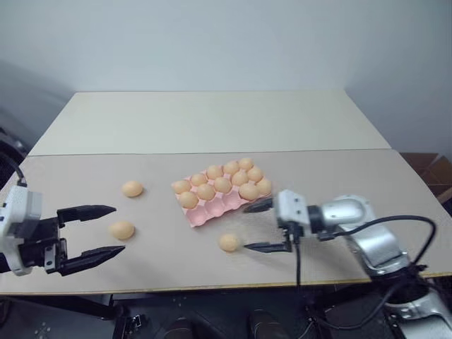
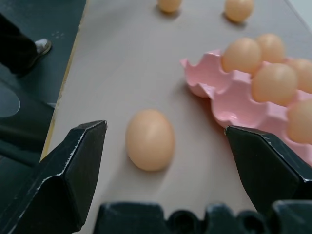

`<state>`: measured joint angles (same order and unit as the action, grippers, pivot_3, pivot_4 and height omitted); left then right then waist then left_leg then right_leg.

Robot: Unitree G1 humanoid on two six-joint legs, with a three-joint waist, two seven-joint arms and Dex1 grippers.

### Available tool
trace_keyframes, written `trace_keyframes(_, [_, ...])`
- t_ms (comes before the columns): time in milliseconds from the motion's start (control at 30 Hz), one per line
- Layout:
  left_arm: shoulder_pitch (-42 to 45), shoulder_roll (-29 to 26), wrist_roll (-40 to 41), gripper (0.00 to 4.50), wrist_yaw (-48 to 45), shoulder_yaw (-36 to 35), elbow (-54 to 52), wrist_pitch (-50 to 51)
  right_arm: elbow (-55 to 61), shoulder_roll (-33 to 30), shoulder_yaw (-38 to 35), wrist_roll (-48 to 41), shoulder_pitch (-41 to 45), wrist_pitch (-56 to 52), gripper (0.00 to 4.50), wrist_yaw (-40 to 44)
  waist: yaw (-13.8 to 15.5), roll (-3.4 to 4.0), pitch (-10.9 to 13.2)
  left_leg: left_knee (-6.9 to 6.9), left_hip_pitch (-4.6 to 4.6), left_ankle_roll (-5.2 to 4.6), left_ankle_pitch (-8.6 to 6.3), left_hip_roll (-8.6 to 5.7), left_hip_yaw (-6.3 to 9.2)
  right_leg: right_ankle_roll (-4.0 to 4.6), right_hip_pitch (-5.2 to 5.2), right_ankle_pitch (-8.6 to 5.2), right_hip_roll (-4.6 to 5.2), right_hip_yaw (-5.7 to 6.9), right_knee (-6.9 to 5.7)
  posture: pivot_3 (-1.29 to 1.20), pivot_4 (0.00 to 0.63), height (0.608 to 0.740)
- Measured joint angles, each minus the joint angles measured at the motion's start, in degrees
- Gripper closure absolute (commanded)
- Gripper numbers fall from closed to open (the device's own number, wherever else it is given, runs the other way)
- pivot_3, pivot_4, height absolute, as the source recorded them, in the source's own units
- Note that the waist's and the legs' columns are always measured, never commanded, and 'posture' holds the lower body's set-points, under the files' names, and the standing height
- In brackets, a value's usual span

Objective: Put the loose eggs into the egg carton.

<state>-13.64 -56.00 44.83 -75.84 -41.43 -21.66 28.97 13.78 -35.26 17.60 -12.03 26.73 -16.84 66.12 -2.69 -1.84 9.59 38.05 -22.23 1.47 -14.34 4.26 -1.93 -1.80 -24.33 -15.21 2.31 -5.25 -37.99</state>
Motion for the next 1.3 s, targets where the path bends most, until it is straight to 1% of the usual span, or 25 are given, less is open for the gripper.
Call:
trace_keyframes(100, [0.1, 0.0, 0.0, 0.00, 0.3, 0.1, -0.1, 0.0, -1.8, 3.1, 4.4, 3.0, 1.1, 0.1, 0.02, -1.4, 0.1, -0.01, 0.0, 0.00, -0.02, 0.00, 0.00, 0.00, -0.01, 0.00, 0.00, 0.00, 0.01, -0.01, 0.01, 0.00, 0.150, 0.740])
trace_keyframes(167, [-0.1, 0.0, -0.1, 0.00, 0.5, 0.1, -0.1, -0.1, -2.3, 3.7, 6.0, 4.3, 1.6, 0.1, 0.02, -1.4, 0.2, -0.01, 0.0, 0.00, -0.03, 0.00, 0.00, 0.00, 0.00, 0.00, -0.01, 0.00, 0.01, 0.00, 0.01, 0.00, 0.150, 0.740])
trace_keyframes(200, [-0.2, 0.0, -0.2, 0.00, 0.5, 0.1, -0.1, -0.1, -2.6, 3.8, 6.6, 4.9, 1.8, 0.2, 0.18, -1.4, 0.3, -0.02, 0.0, 0.00, -0.03, 0.00, 0.00, 0.00, 0.00, 0.00, -0.01, 0.00, 0.01, 0.02, 0.01, 0.00, 0.150, 0.740])
trace_keyframes(267, [-0.5, 0.1, -0.2, 0.00, 0.7, 0.1, -0.3, -0.1, -3.6, 4.4, 7.7, 6.4, 1.9, 0.4, 0.58, -1.7, 0.3, -0.02, 0.0, 0.00, -0.01, 0.01, 0.00, 0.00, 0.00, 0.00, 0.01, 0.00, 0.01, 0.03, 0.00, 0.00, 0.150, 0.740])
trace_keyframes(333, [-0.7, 0.2, -0.2, 0.00, 0.9, 0.1, -0.7, -0.1, -4.5, 4.6, 8.7, 7.4, 2.0, 0.4, 1.25, -1.8, 0.2, -0.02, 0.0, 0.00, 0.00, 0.01, 0.00, 0.00, 0.00, 0.01, 0.01, 0.00, 0.00, 0.03, -0.01, 0.00, 0.150, 0.740])
trace_keyframes(400, [-0.9, 0.3, -0.2, 0.00, 1.1, 0.1, -1.4, -0.1, -4.9, 4.6, 8.8, 7.7, 2.2, 0.4, 2.01, -1.6, 0.2, -0.02, 0.0, 0.00, -0.01, 0.01, 0.00, 0.00, 0.00, 0.01, 0.00, 0.00, 0.01, 0.02, 0.00, 0.00, 0.150, 0.740])
trace_keyframes(467, [-1.0, 0.5, -0.2, 0.00, 1.3, 0.1, -1.8, -0.1, -4.9, 4.6, 8.8, 8.1, 2.9, 0.4, 2.60, -1.4, 0.2, -0.02, 0.0, 0.00, -0.01, 0.01, 0.00, 0.00, 0.00, 0.01, 0.00, 0.00, 0.00, 0.03, 0.00, 0.00, 0.150, 0.740])
trace_keyframes(533, [-1.2, 0.6, -0.2, 0.00, 1.5, 0.1, -2.3, -0.1, -4.9, 4.6, 8.6, 8.2, 3.2, 0.5, 2.89, -1.3, 0.2, -0.02, 0.0, 0.00, 0.00, 0.01, 0.00, 0.00, 0.00, 0.01, 0.01, 0.00, 0.00, 0.02, 0.00, 0.00, 0.150, 0.740])
trace_keyframes(633, [-1.7, 1.0, -0.2, 0.00, 1.9, 0.1, -2.6, -0.1, -5.0, 5.3, 7.3, 6.2, 3.3, 0.1, 2.89, -1.1, 0.2, -0.02, 0.0, 0.00, -0.01, 0.01, 0.00, 0.00, 0.00, 0.01, 0.01, 0.00, 0.01, 0.02, 0.00, 0.00, 0.150, 0.740])
trace_keyframes(800, [-2.0, 1.2, -0.2, 0.00, 2.1, 0.0, -2.7, -0.1, -4.7, 7.1, 1.6, 0.9, 6.3, -2.6, 2.89, -1.9, 0.2, -0.02, 0.0, 0.00, 0.01, 0.01, 0.00, 0.00, 0.01, 0.01, 0.01, 0.01, 0.00, 0.03, -0.01, 0.00, 0.150, 0.740])
trace_keyframes(867, [-2.0, 1.2, -0.2, 0.00, 2.2, -0.1, -2.7, -0.1, -5.4, 9.8, -1.1, -0.8, 8.9, -3.9, 2.89, -4.5, -0.1, -0.02, 0.0, 0.00, 0.00, 0.01, 0.00, 0.01, 0.01, 0.01, -0.01, 0.01, 0.00, 0.01, -0.03, 0.00, 0.150, 0.740])
trace_keyframes(967, [-1.8, 1.2, -0.2, 0.00, 2.4, -0.1, -2.9, -0.2, -8.1, 12.5, -2.5, 0.7, 13.1, -4.1, 2.89, -9.7, 0.0, -0.02, 0.0, 0.00, 0.00, 0.01, 0.00, 0.01, 0.01, 0.01, 0.00, 0.01, 0.00, 0.02, -0.02, 0.00, 0.150, 0.740])
trace_keyframes(1133, [-1.8, 1.2, -0.2, 0.00, 2.7, -0.1, -3.1, -0.2, -16.3, 14.0, -0.1, 7.6, 14.3, -3.9, 2.89, -16.3, 0.2, -0.03, 0.0, 0.00, -0.08, 0.01, 0.01, 0.00, 0.00, 0.02, -0.05, 0.01, 0.02, 0.04, 0.00, 0.00, 0.150, 0.740])
trace_keyframes(1200, [-1.8, 1.2, -0.2, 0.00, 2.7, -0.1, -3.2, -0.2, -17.0, 14.1, 0.1, 8.6, 14.3, -3.9, 2.20, -16.7, 0.1, -0.02, 0.0, 0.00, -0.10, 0.01, 0.01, 0.00, 0.00, 0.02, -0.08, 0.01, 0.02, 0.03, -0.02, 0.00, 0.150, 0.740])
trace_keyframes(1233, [-1.9, 1.2, -0.2, 0.00, 2.8, -0.1, -3.4, -0.2, -16.9, 14.1, 0.1, 8.5, 14.3, -3.9, 1.98, -16.6, 0.1, -0.03, 0.0, 0.00, -0.08, 0.01, 0.00, 0.00, 0.01, 0.02, -0.07, 0.01, 0.02, 0.04, -0.02, 0.00, 0.150, 0.740])
trace_keyframes(1300, [-1.9, 1.2, -0.2, 0.00, 2.8, -0.1, -3.5, -0.2, -16.7, 14.0, 0.1, 8.5, 14.3, -3.9, 1.20, -16.2, 0.0, -0.03, 0.0, 0.00, -0.08, 0.01, 0.01, 0.01, 0.01, 0.02, -0.07, 0.02, 0.02, 0.03, -0.03, 0.00, 0.150, 0.740])
